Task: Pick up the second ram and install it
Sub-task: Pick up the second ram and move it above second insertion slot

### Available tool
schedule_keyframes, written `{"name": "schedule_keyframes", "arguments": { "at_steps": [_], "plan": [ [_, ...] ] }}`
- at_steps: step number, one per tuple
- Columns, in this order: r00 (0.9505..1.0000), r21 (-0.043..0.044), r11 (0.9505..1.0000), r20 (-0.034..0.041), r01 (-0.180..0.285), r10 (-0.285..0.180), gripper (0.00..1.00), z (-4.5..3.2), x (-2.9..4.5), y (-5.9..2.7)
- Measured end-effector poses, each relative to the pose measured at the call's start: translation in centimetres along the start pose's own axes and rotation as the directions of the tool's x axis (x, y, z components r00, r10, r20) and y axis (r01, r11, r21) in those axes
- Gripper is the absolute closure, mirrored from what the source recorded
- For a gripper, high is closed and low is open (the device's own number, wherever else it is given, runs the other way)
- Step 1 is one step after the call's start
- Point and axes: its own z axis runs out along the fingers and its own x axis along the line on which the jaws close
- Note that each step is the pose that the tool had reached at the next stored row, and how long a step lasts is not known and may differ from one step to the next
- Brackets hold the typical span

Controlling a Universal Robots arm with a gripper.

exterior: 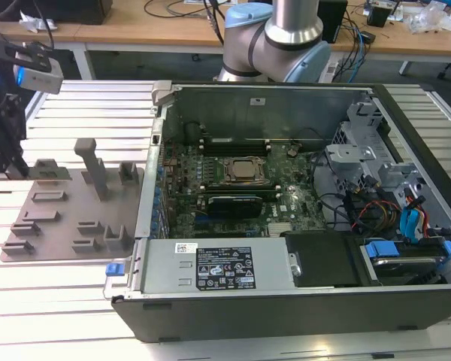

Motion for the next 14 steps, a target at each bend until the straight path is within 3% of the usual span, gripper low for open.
{"name": "schedule_keyframes", "arguments": {
  "at_steps": [2, 4, 6, 9, 10, 11, 14],
  "plan": [
    [1.0, 0.0, 1.0, -0.0001, 0.0, 0.0, 0.86, -0.69, -0.02, 0.03],
    [1.0, 0.0, 1.0, 0.0, 0.0, 0.0, 0.86, -1.84, -0.07, 0.09],
    [1.0, 0.0, 1.0, 0.0, 0.0, 0.0, 0.86, -3.66, -0.13, 0.17],
    [1.0, 0.0001, 1.0, 0.0001, 0.0, 0.0, 0.86, -5.55, -0.2, 0.26],
    [1.0, 0.0, 1.0, 0.0, 0.0, 0.0, 0.86, -6.64, -0.23, 0.31],
    [1.0, 0.0, 1.0, 0.0002, 0.0, 0.0, 0.86, -7.26, -0.26, 0.34],
    [1.0, 0.0, 1.0, 0.0009, 0.0, 0.0, 0.86, -7.54, -0.26, 0.35]
  ]
}}
